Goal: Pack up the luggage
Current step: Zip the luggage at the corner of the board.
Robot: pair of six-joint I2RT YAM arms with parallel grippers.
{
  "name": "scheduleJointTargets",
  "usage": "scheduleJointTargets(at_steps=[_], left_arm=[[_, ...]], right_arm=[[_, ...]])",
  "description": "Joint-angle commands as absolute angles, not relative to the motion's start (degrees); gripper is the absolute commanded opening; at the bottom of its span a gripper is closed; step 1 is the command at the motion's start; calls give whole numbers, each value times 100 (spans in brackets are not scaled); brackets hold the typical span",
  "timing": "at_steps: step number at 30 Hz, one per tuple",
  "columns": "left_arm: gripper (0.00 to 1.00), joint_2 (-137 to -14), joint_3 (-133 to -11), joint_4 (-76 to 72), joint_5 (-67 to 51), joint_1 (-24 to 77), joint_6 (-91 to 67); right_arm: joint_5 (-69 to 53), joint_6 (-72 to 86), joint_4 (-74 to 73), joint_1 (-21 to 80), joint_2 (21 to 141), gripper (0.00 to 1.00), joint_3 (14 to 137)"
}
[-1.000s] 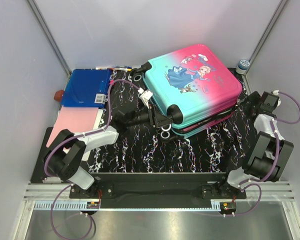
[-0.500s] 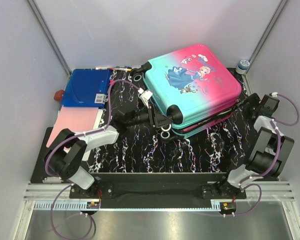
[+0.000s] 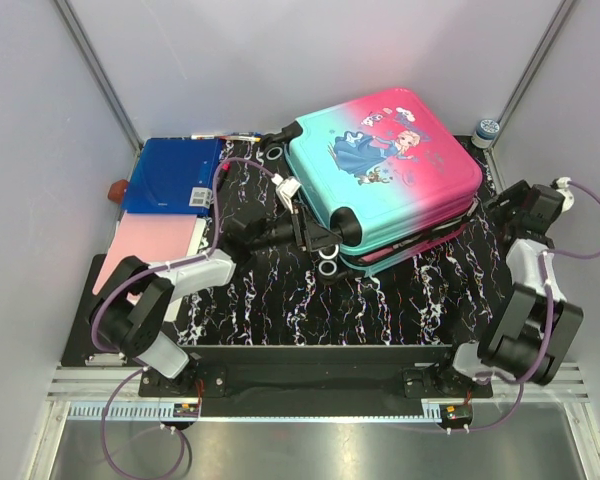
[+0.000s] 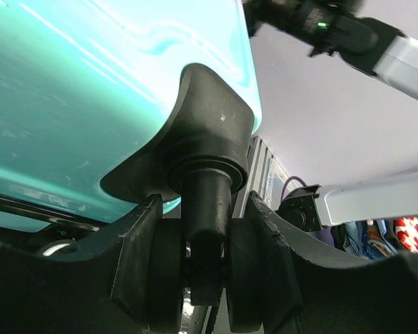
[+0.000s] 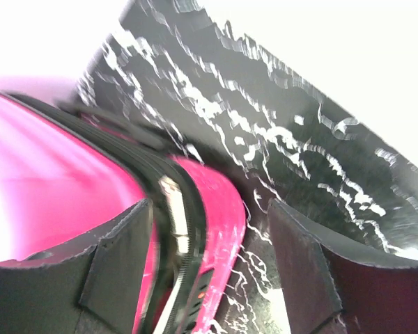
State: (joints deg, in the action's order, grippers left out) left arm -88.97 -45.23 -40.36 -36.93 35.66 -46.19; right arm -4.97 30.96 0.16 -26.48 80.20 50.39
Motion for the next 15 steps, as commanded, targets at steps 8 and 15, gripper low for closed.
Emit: scheduleJointTargets(at_steps=[8,15], left_arm=[[0,-8473,-4641,-5422,-3471,3190,-4992],[0,-8201,-4843,-5677,-3656,3199,-5351]], right_arm=[[131,2971,-492,-2663,7162,77,5256],[18,3050,-492,-2663,7769,79,5168]])
